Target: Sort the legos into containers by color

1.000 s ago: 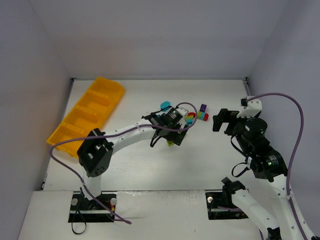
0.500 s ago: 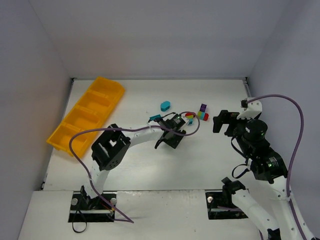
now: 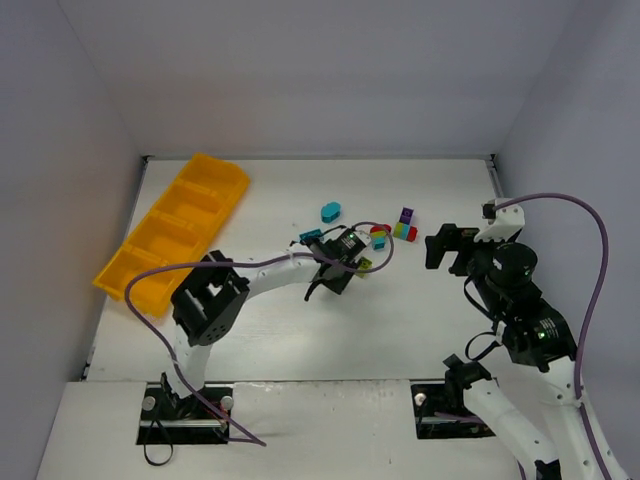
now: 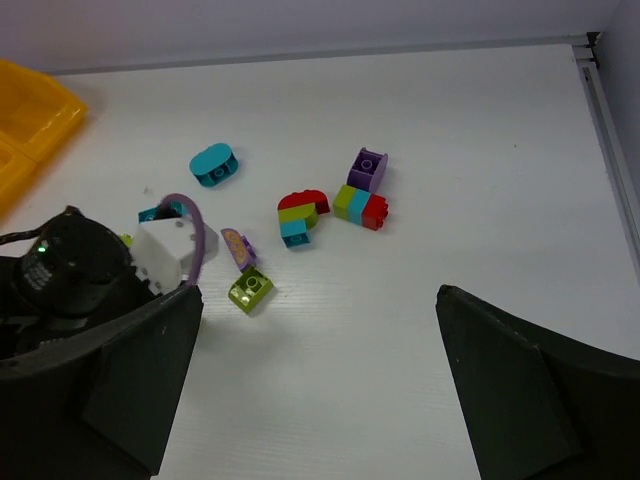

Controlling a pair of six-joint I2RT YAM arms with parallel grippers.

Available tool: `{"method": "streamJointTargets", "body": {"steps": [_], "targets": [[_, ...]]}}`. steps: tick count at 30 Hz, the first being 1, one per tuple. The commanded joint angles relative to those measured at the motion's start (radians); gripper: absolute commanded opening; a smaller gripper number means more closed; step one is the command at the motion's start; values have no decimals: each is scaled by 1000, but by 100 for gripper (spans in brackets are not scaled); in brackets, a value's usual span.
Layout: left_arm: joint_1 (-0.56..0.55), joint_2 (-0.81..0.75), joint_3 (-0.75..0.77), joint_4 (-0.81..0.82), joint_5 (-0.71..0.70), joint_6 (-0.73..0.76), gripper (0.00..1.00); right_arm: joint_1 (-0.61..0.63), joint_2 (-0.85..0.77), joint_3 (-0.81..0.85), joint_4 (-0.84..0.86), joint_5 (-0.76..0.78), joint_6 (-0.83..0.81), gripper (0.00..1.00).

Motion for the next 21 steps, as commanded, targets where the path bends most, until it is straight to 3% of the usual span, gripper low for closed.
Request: {"method": "streamJointTargets", "body": {"steps": [1,11,15,18,21], "targets": [[29,-218,0,-53,-162,-97,0,7,29,18,70,-10,-6,100],[394,-607,-65,-382,-375,-335,0,7,115,47,60,-16,30,100],[633,-723,-141,-432,-348,-358,0,7,155,54,60,-40,30,100],[889,-744,-197,-419,-291,-355,0,7,178,61,63,-63,31,100],[1023,-731,-221,-396,-264,-354,0,7,192,60,63,-74,33,100]]}}
